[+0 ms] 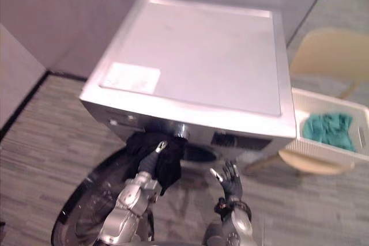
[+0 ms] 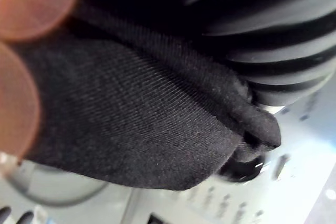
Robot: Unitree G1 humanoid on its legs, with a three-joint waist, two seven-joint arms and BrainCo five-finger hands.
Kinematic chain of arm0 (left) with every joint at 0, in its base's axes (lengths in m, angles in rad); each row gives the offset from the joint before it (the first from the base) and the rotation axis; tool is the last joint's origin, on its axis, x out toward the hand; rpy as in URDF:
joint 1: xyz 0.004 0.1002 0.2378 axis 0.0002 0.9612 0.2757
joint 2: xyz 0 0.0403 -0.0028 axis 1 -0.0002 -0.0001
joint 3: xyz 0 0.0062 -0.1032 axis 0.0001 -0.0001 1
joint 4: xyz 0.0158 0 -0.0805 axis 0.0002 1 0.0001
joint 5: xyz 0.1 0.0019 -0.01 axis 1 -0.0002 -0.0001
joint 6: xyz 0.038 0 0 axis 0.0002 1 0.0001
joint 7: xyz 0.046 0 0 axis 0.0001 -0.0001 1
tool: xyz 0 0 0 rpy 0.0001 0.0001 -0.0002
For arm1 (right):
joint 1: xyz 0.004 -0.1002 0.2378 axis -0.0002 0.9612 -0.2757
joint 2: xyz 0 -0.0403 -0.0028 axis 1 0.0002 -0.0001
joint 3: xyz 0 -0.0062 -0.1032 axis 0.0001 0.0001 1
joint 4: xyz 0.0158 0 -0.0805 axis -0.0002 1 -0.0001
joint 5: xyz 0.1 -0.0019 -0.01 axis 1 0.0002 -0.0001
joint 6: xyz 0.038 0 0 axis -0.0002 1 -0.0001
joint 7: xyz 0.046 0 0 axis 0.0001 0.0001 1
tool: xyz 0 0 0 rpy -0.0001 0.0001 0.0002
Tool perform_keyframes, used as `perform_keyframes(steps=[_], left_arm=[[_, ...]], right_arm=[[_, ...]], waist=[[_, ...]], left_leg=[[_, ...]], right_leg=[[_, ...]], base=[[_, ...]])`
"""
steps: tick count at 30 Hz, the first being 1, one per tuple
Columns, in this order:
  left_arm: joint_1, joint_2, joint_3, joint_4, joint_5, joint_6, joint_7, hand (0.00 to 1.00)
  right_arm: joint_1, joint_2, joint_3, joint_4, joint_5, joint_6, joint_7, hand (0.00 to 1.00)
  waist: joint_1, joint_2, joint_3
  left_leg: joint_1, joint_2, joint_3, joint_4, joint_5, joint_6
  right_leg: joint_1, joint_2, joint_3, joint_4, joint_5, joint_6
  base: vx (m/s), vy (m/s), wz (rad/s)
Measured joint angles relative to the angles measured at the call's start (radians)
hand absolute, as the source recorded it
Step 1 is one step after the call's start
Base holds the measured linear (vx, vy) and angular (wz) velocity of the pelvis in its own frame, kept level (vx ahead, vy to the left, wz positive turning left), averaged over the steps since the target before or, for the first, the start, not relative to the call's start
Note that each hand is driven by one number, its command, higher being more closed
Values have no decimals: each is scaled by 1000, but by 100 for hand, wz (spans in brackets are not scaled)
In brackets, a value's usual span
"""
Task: Pick up the laundry basket with both hands and put the clothes into the washing machine.
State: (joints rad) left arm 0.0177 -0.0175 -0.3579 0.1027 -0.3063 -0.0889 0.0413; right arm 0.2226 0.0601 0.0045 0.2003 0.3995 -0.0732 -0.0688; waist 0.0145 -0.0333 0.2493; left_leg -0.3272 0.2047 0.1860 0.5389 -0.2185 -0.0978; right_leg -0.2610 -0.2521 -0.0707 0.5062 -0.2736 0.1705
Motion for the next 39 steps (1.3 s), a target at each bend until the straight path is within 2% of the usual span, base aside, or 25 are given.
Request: perform_keyframes(steps=[1,3,7,11,13,20,22,27,31,37,39], left_arm=[[-65,-6,-23,29,0,-3,15,100],[-144,-17,-44,81,0,-3,38,100],[-232,-35,-46,151,4,-4,91,100],[-358,-50,-31,234,4,-4,156,100],[-404,-57,-9,266,6,-4,181,100],[-607,-40,201,398,-20,-1,273,100],[-711,17,276,445,-65,-1,294,100],[-905,110,396,562,-106,-2,303,100],[-1066,228,401,618,-210,16,287,100],[-1276,360,385,616,-277,17,268,100],[-1381,420,349,616,-303,14,266,100]], right_arm=[[-18,-2,8,-26,2,0,-11,0],[-25,-9,26,-73,5,0,-29,0],[-35,-12,58,-146,25,-20,-61,0],[-89,-13,82,-190,41,-50,-91,0],[-107,-11,84,-190,43,-55,-107,0],[-148,-11,85,-195,63,-76,-151,0],[-148,-10,90,-221,65,-78,-151,0],[-147,-8,90,-244,75,-91,-143,0],[-144,-1,88,-267,85,-114,-110,0],[-75,5,83,-267,102,-118,-71,0],[-42,3,84,-268,104,-118,-57,0]], waist=[[-5,4,33],[-7,-5,74],[-12,-17,91],[-25,-27,153],[-23,-30,174],[-31,-51,237],[-43,-63,244],[-68,-79,271],[-92,-86,275],[-95,-85,276],[-95,-85,276]], left_leg=[[-53,19,4,49,-36,-2],[-117,34,6,126,-70,-1],[-262,63,-2,272,-112,10],[-405,88,-37,421,-154,25],[-461,95,-48,468,-164,24],[-644,152,-51,590,-184,28],[-717,177,-54,629,-189,26],[-811,215,-58,671,-198,30],[-874,237,-44,678,-199,33],[-890,256,-20,647,-196,37],[-890,262,-12,643,-194,40]], right_leg=[[-63,9,16,52,-16,5],[-138,11,41,133,-41,8],[-291,25,82,261,-69,9],[-427,39,109,403,-106,22],[-485,47,118,450,-114,21],[-691,108,171,555,-112,16],[-768,132,183,583,-106,17],[-861,169,196,593,-82,17],[-929,196,214,565,-47,25],[-943,215,221,485,1,27],[-942,217,224,465,9,33]], base=[[-239,62,-25],[-250,42,-21],[-138,32,-18],[-92,7,-3],[-102,-21,-10],[-92,-27,-25],[-75,-44,-30],[-37,-15,-26],[-26,10,-27],[-15,40,-21],[18,68,-13]])
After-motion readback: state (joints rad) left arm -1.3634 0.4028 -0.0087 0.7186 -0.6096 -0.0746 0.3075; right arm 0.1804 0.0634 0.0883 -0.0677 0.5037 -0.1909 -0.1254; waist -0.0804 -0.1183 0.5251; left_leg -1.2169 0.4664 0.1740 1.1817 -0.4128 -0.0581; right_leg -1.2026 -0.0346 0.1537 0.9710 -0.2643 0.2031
